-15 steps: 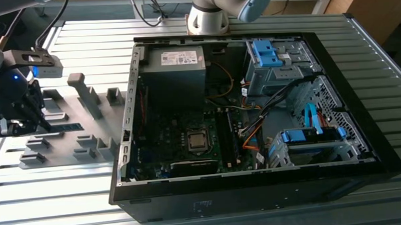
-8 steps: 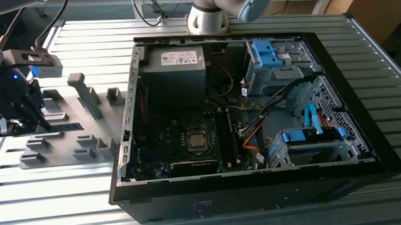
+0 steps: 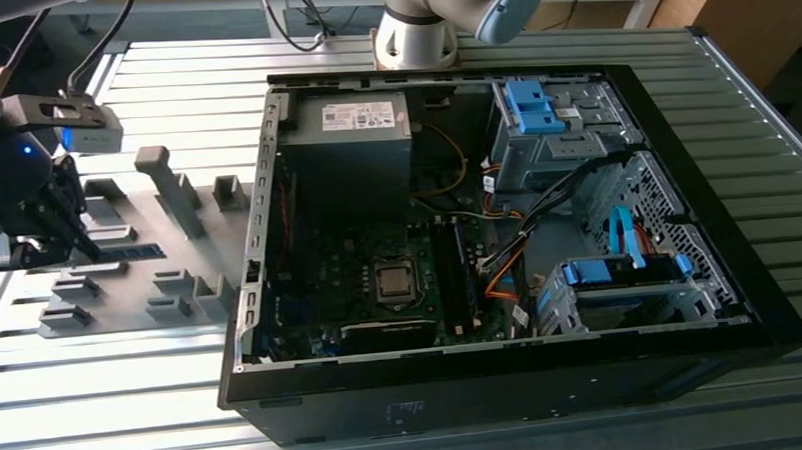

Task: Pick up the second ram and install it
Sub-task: 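Pick up the second ram and move it above second insertion slot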

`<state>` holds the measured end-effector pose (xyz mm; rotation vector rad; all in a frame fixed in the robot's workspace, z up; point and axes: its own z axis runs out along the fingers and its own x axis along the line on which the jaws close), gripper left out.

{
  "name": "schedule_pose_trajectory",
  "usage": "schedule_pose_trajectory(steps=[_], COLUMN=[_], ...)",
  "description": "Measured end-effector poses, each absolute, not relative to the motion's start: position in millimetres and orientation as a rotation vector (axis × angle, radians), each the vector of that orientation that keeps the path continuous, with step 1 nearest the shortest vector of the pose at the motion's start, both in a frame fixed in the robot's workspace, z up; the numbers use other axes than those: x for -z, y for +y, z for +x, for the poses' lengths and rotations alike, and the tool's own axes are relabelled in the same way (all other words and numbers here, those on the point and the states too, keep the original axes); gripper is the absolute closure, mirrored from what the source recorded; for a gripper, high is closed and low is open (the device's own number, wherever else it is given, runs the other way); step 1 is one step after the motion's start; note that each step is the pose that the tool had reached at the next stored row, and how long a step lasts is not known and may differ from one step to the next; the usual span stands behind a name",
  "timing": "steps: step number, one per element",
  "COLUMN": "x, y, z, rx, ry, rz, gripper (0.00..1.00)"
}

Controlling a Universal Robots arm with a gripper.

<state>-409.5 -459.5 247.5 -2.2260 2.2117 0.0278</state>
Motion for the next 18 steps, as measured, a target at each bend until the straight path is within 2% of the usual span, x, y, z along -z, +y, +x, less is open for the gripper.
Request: schedule_pose_trajectory(steps=[18], x=[-253.7], y=[-459.5], z=[-409.5], rx=[-0.028], ry=[2.212], rz=[-2.226], gripper=[0.86])
